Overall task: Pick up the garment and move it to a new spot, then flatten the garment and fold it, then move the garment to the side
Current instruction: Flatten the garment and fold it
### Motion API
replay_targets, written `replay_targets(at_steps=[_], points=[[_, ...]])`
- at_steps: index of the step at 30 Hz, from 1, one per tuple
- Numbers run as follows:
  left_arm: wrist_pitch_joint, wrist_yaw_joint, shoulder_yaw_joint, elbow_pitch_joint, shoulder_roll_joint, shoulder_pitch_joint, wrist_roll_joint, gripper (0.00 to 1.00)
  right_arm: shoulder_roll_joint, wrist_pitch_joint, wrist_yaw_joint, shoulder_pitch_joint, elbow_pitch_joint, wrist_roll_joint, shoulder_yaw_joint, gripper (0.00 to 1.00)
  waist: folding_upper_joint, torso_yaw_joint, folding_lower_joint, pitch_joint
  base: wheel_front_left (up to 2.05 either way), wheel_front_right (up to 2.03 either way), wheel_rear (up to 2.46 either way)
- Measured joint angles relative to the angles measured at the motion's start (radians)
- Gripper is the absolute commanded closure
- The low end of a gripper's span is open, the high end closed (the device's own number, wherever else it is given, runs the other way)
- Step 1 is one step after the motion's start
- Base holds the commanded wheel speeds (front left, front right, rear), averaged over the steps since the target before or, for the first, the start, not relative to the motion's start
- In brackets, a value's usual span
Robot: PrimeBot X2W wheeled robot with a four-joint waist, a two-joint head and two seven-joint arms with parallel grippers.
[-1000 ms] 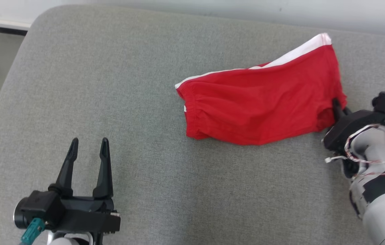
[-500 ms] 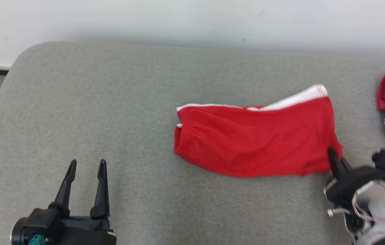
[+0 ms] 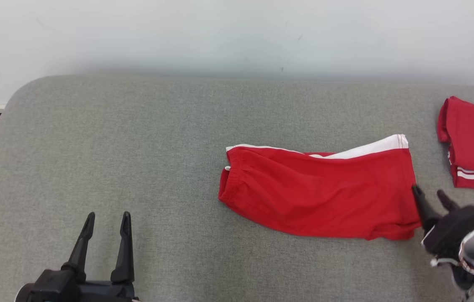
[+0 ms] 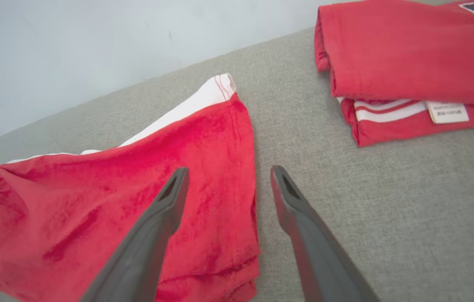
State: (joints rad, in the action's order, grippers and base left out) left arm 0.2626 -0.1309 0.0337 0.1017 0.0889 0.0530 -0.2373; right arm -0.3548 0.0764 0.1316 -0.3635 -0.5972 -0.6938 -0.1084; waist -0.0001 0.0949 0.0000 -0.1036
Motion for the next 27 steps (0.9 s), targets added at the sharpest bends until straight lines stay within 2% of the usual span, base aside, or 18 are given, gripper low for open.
replay_targets(at_steps=[5, 12, 25, 27], points=[[0.0, 0.0, 0.008, 0.003, 0.003, -0.007, 0.001, 0.0, -0.024, 0.139, 0.0, -0.079, -0.037, 0.077, 0.028, 0.0, 0.0, 0.013, 0.0, 0.007, 0.0, 0.0, 0.0], [0.0, 0.0, 0.023, 0.002, -0.008, -0.005, 0.002, 0.0, -0.031, 0.309, 0.0, -0.175, -0.151, 0.163, 0.051, 0.0, 0.0, 0.054, 0.0001, -0.01, 0.0, 0.0, 0.0], [0.0, 0.0, 0.025, 0.008, -0.006, 0.001, 0.002, 0.0, -0.019, 0.391, 0.0, -0.239, -0.294, 0.223, 0.047, 0.0, 0.0001, 0.089, 0.0, -0.044, 0.0, 0.0, 0.0], [0.0, 0.0, 0.026, 0.011, -0.001, 0.008, 0.002, 0.0, -0.003, 0.407, 0.0, -0.257, -0.327, 0.214, 0.072, 0.0, 0.0, 0.087, 0.0, -0.046, 0.0, 0.0, 0.0]])
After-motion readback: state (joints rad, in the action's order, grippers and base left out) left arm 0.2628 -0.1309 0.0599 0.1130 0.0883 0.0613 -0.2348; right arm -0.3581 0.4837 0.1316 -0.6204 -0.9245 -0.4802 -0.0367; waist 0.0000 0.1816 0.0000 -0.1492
